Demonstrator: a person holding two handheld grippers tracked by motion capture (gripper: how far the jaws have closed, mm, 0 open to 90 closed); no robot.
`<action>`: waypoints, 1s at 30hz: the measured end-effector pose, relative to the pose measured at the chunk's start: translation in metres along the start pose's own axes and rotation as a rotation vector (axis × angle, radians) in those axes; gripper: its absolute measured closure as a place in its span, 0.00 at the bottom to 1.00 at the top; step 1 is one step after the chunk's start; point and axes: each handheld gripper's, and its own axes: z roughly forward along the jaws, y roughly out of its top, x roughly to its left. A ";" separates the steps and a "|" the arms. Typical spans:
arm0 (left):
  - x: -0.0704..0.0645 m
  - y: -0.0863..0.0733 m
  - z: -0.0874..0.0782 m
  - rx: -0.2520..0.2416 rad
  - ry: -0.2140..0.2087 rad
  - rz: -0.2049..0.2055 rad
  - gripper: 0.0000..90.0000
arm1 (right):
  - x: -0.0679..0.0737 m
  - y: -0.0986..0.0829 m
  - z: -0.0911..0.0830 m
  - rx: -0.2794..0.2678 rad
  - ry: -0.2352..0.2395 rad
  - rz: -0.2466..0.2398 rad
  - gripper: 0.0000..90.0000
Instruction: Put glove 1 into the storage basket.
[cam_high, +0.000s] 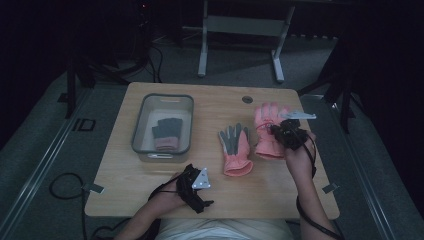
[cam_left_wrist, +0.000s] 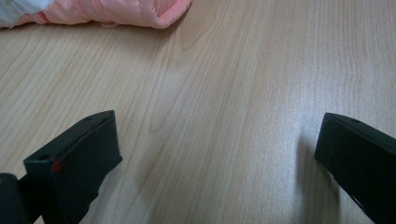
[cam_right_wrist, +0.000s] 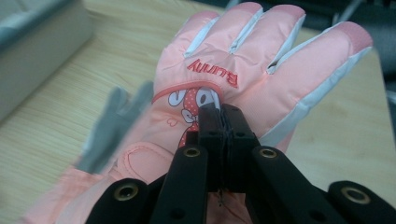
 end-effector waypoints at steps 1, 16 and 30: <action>0.000 0.000 0.000 -0.002 0.001 -0.001 0.00 | 0.004 0.004 -0.003 -0.008 0.010 -0.001 0.98; -0.001 0.000 0.000 0.005 0.000 0.007 0.00 | 0.068 0.004 0.024 0.061 0.094 -0.015 0.98; -0.001 0.000 0.000 0.011 -0.001 0.012 0.00 | 0.073 -0.025 0.079 0.180 0.114 -0.010 0.97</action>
